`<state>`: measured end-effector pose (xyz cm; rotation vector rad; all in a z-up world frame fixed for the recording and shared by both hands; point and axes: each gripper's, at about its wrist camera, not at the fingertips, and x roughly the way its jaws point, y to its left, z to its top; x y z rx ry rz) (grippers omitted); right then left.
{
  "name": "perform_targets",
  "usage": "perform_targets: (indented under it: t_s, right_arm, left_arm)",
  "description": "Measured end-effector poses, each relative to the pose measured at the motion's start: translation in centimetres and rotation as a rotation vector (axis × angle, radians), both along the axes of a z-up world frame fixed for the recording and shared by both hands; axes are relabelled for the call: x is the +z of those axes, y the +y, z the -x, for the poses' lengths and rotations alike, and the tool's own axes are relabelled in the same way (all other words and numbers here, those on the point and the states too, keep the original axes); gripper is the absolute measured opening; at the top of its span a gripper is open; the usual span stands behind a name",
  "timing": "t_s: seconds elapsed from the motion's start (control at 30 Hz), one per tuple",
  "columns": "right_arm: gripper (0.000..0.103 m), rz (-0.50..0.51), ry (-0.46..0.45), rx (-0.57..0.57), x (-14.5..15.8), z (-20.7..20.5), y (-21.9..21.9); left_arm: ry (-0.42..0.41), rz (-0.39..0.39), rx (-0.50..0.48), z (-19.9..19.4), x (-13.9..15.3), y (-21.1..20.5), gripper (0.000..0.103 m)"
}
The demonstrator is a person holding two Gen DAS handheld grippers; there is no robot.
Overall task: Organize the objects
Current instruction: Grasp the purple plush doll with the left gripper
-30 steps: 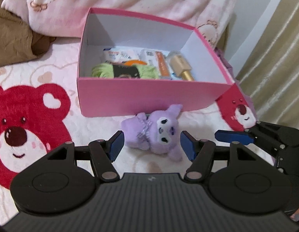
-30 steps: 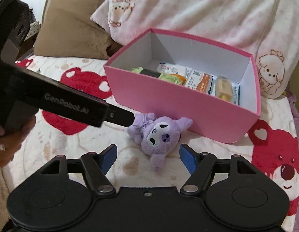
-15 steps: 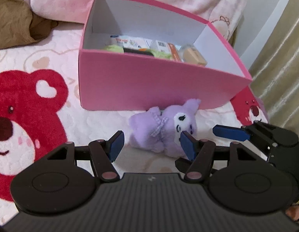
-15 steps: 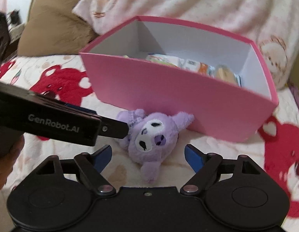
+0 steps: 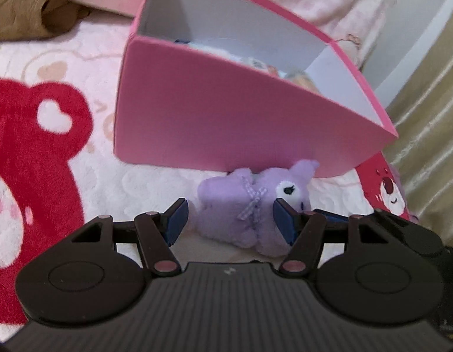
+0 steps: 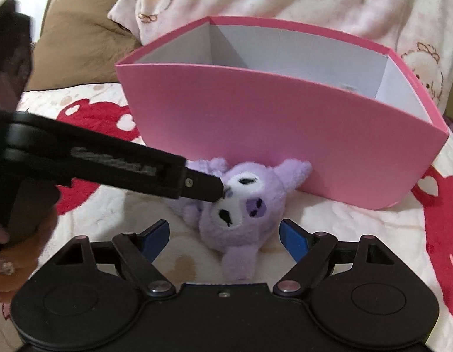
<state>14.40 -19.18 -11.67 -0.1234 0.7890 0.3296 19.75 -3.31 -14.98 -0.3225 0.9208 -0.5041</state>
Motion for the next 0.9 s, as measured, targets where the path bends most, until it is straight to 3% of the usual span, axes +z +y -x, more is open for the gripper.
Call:
perform_targets:
  t_s: [0.07,0.1,0.2,0.47,0.53,0.57,0.6,0.73,0.9]
  right_arm:
    - [0.085,0.012,-0.016,0.007,0.0,0.0,0.2]
    - [0.085,0.018,-0.020,0.008,0.0,-0.1,0.3]
    - [0.085,0.018,-0.009,-0.004,-0.5,-0.5,0.3]
    - [0.085,-0.044,0.069,-0.079,-1.5,-1.6,-1.2]
    - [0.078,-0.056,0.057,-0.080,-1.2,-1.4,-1.3]
    - [0.069,-0.059,0.053,-0.074,-1.1,-1.2,-1.2]
    - [0.069,-0.060,0.053,-0.062,-0.8,-1.1,-1.1]
    - [0.069,-0.009,0.039,-0.063,0.2,-0.4,-0.5]
    - [0.069,-0.022,0.054,-0.049,1.6,0.6,-0.4]
  left_arm:
    - [0.015,0.033,0.003,-0.3,-0.3,0.3,0.061]
    - [0.017,0.042,-0.004,-0.3,-0.3,0.3,0.052]
    - [0.010,0.053,-0.020,-0.2,-0.4,0.1,0.040]
    - [0.002,-0.020,-0.036,0.1,-0.4,-0.9,0.039]
    - [-0.009,-0.022,-0.043,0.3,-0.3,-0.9,0.039]
    - [-0.015,-0.022,-0.048,0.4,-0.1,-0.9,0.038]
    - [-0.014,-0.025,-0.054,0.5,0.1,-1.0,0.038]
    - [0.057,0.041,-0.073,0.6,0.4,0.0,0.038]
    - [0.053,0.047,-0.100,2.5,2.0,0.7,0.038]
